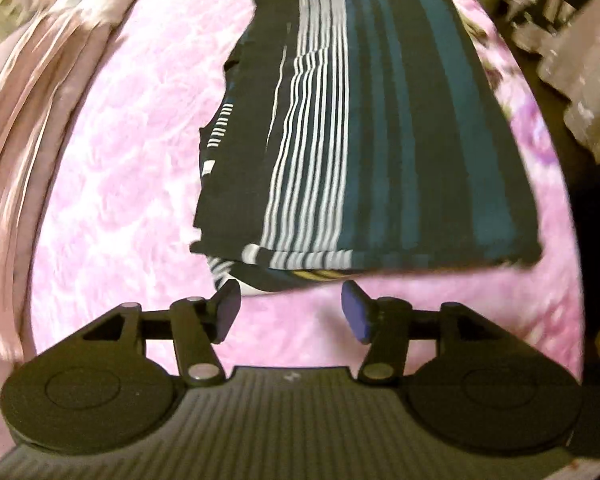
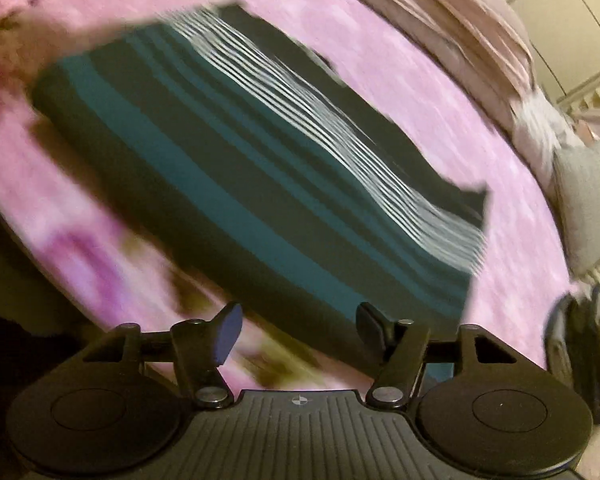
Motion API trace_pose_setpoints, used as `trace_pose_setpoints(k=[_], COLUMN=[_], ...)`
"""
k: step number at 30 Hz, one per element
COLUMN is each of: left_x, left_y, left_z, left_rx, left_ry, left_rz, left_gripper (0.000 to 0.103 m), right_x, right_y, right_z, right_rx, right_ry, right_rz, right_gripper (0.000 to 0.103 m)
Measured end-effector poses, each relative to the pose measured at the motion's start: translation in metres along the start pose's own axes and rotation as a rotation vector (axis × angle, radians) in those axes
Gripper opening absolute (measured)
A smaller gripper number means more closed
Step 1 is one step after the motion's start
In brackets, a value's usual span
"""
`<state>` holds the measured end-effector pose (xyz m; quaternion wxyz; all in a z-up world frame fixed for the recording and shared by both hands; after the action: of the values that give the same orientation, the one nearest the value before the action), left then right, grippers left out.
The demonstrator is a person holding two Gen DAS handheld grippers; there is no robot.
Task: Fold large clothes
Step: 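Grasp the sweater strip end with the left gripper while the right gripper grasps beside it, then fold the sweater strip over once more with both grippers and release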
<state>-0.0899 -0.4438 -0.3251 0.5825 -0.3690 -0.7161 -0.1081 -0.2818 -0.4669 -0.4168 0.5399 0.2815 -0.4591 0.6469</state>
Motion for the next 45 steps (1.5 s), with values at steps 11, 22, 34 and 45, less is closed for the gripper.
trace_pose_setpoints(k=[11, 22, 34, 45], left_x=[-0.023, -0.07, -0.101, -0.084], left_y=[0.032, 0.044, 0.021, -0.004], left_z=[-0.003, 0.004, 0.012, -0.018], left_rx=[-0.385, -0.684, -0.874, -0.626], left_ry=[-0.01, -0.112, -0.104, 0.083], left_rz=[0.183, 0.252, 0.271, 0.253], left_gripper=[0.078, 0.085, 0.032, 0.019], right_x=[-0.042, -0.048, 0.003, -0.016], right_y=[-0.111, -0.136, -0.135, -0.094], right_z=[-0.156, -0.108, -0.088, -0.141], right_rx=[0.218, -0.007, -0.196, -0.035], right_ry=[0.057, 0.024, 0.01, 0.095], right_rz=[0.033, 0.027, 0.04, -0.012], right_gripper=[0.071, 0.013, 0.01, 0.084])
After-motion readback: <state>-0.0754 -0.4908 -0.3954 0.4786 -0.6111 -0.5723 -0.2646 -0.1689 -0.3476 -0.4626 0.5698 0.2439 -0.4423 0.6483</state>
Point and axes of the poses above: each gripper's, at about its wrist camera, not at the fingertips, and x roughly against the way its jaws point, z to its right, y to its underside, the point moved 7 cm from there along -x, roughly the way its jaws point, and after that the axes turned 2 degrees about -z, right-handed, at the moved point
